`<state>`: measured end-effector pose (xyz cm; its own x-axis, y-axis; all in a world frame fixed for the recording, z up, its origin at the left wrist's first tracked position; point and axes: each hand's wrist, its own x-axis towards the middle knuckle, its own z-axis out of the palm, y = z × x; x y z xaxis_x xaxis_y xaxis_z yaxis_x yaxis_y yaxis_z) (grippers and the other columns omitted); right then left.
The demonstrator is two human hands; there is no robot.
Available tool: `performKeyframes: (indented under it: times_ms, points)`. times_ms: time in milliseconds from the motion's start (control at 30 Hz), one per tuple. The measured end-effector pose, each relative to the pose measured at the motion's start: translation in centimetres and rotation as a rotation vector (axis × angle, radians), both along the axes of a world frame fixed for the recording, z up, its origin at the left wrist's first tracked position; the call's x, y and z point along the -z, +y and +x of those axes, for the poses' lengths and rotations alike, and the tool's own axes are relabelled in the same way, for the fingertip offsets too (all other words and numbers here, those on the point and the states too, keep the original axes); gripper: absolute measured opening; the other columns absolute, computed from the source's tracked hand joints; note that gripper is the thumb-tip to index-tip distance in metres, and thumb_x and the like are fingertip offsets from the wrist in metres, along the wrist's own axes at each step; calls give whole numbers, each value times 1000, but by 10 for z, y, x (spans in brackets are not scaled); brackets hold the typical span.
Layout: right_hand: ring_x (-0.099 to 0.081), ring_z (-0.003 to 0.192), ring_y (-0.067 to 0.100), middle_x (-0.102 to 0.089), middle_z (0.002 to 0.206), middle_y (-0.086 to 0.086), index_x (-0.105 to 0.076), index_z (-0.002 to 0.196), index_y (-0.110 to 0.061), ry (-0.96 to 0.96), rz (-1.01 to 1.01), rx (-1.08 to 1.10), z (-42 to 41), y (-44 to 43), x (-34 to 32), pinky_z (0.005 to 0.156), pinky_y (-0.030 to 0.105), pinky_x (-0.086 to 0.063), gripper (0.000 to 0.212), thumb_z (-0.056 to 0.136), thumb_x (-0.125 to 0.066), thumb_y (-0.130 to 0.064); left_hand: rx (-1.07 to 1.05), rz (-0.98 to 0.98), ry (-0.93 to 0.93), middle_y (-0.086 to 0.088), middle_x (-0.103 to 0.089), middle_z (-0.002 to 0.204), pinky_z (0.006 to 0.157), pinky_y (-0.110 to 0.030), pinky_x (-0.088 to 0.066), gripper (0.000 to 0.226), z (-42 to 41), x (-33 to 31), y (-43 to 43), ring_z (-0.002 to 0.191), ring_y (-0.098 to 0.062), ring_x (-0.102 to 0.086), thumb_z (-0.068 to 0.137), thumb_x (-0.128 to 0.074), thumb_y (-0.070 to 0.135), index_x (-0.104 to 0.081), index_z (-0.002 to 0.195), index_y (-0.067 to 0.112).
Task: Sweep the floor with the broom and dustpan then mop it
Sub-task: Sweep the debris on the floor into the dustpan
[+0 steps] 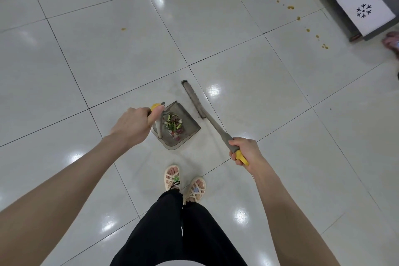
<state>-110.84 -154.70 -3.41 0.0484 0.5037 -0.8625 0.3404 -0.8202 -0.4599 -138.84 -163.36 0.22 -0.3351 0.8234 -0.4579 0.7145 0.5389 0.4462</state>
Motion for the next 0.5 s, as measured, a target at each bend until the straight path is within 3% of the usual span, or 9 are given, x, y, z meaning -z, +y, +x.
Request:
performKeyframes:
  times_ms: [200, 333, 500]
  points:
    - [-46, 32, 10, -49, 72, 13, -53, 96, -2, 63, -120, 59, -11, 2, 10, 29, 14, -27, 8, 89, -56, -6, -18, 6, 0, -8, -46, 62, 60, -34, -34, 61, 1, -1, 4, 67, -27, -45, 90, -16, 64, -40, 60, 17]
    - [-46, 35, 11, -50, 70, 12, -54, 88, -3, 83, -138, 48, 2, 2, -5, 29, 14, -25, 4, 89, -57, -6, -25, 0, 0, -9, -46, 63, 60, -35, -36, 63, 0, -2, 3, 69, -29, -46, 88, -15, 66, -41, 60, 17]
    - [-48, 39, 12, -51, 69, 12, -60, 99, -3, 40, -75, -34, 5, -1, -13, 30, 15, -29, 11, 90, -57, -8, -22, 3, 2, -9, -46, 62, 58, -34, -33, 63, 1, -3, 0, 68, -29, -46, 91, -16, 63, -41, 60, 15]
